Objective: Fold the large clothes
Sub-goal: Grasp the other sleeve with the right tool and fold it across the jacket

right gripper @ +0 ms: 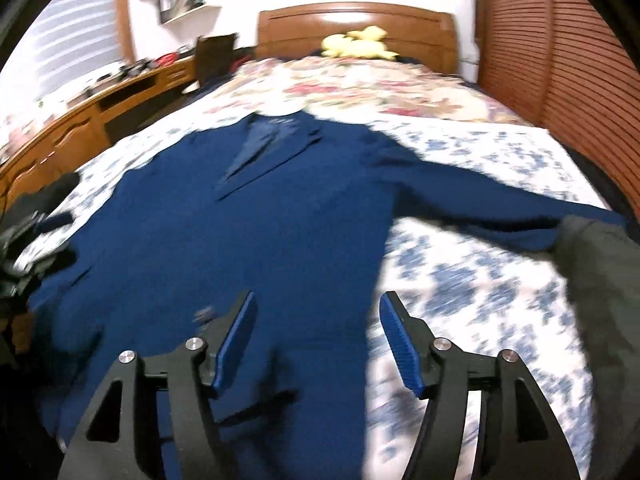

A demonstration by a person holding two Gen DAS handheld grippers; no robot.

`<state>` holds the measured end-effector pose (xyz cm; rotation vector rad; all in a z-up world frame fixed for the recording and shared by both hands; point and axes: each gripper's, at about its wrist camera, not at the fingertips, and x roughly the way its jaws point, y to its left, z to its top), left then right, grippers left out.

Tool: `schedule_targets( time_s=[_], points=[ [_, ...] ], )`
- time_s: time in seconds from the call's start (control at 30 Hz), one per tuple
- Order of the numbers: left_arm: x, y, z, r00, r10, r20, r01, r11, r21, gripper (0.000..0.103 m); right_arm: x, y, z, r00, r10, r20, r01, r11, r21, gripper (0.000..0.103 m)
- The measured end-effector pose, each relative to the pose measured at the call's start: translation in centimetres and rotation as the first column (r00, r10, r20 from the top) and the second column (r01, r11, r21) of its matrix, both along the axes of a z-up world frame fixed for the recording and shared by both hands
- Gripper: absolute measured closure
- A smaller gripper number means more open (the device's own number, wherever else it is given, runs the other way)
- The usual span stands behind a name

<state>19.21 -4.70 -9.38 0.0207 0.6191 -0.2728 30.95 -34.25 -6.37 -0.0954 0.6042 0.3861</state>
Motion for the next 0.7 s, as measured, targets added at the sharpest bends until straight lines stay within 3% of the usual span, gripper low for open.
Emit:
schedule_targets(
  time_s=[0.23,0.4,0.7],
  points=[
    [0.1,0.1,-0.8,0.999,-0.04,-0.005,0.04,0.999,-0.028,0.013,7.6,-3.4,-0.1,0.982,-0.179,-0.055,0.182,0.982,0.056,0.037],
    [-0.2,-0.5,-1.1,0.999,-0.047,0.006,0.047,0.999,0.002,0.013,13.1,-5.9,-1.2,0.941,-0.306,-0.141,0.318,0.945,0.072,0.037],
    [-0.2,-0.5,-1.2,0.998,-0.057,0.008,0.057,0.998,-0.006,0.013,18.2,-5.5,-2.5,0.899,-0.354,-0.257,0.382,0.922,0.069,0.037]
  ],
)
